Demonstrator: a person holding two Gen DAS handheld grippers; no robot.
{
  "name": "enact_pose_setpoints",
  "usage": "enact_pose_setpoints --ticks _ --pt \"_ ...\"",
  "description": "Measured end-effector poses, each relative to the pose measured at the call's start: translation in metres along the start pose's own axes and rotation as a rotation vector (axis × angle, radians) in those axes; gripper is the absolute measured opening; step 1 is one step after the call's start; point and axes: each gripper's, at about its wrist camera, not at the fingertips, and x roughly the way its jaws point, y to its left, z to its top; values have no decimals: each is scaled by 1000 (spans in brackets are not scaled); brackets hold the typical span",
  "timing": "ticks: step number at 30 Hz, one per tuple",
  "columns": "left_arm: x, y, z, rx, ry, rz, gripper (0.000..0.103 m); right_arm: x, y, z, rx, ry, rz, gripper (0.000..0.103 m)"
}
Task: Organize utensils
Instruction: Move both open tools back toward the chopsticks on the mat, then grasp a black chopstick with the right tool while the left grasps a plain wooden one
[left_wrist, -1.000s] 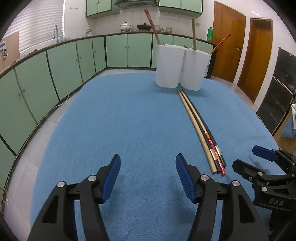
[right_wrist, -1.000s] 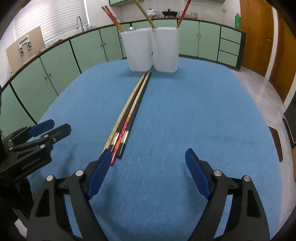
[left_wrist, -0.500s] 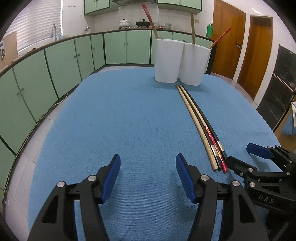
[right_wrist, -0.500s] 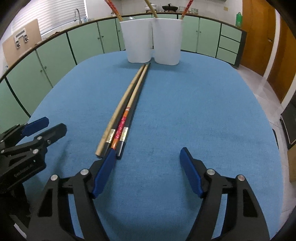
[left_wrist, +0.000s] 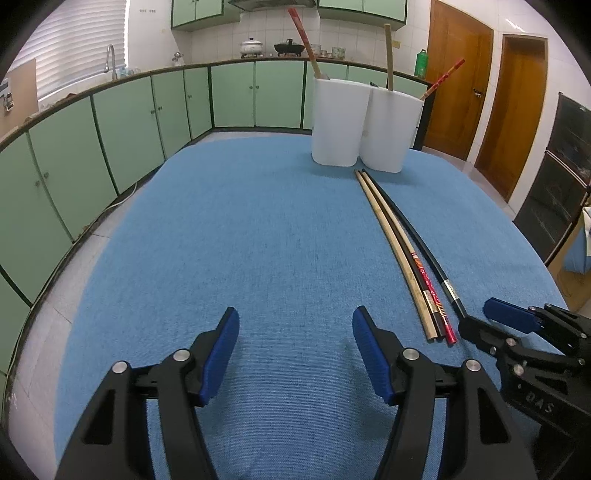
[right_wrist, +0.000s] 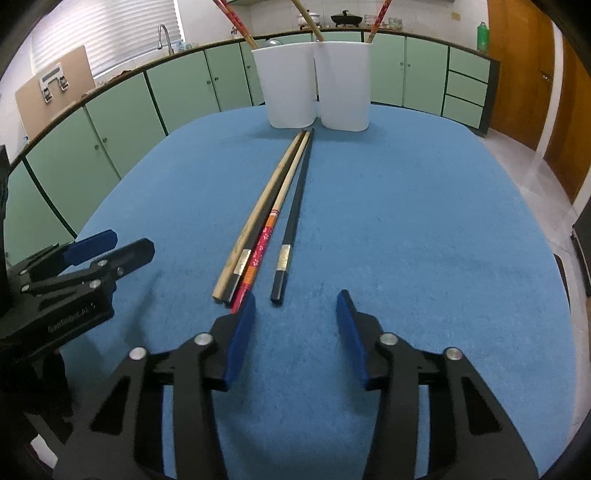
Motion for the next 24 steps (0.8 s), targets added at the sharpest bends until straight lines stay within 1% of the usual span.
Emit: enact_pose_setpoints --ticks 1,3,4,5,6,10,12,14,18,24 --pt "0 0 0 1 1 1 63 1 2 1 -4 1 -8 32" --pt "1 -1 1 2 3 -1 63 4 4 3 -16 5 -6 19" --pt "1 -1 1 3 3 -2 63 5 6 4 -26 7 2 15" --pt "1 -2 1 4 4 -3 63 6 7 4 -33 7 2 8" --pt "1 -3 1 6 6 -6 63 6 7 4 -35 6 -1 6" --pt "0 -11 2 18 2 -23 63 3 -1 3 0 2 -14 6" --pt "-1 -16 2 24 1 -35 63 -2 -9 1 13 -5 -35 6" --pt "-3 -22 2 36 2 -55 63 -5 -16 -1 30 -8 -46 6" --pt "-4 -37 1 54 11 -99 63 -8 -30 -5 69 -10 -39 6" --pt "1 -54 -2 100 32 -100 63 -8 -32 -7 80 -11 -25 6"
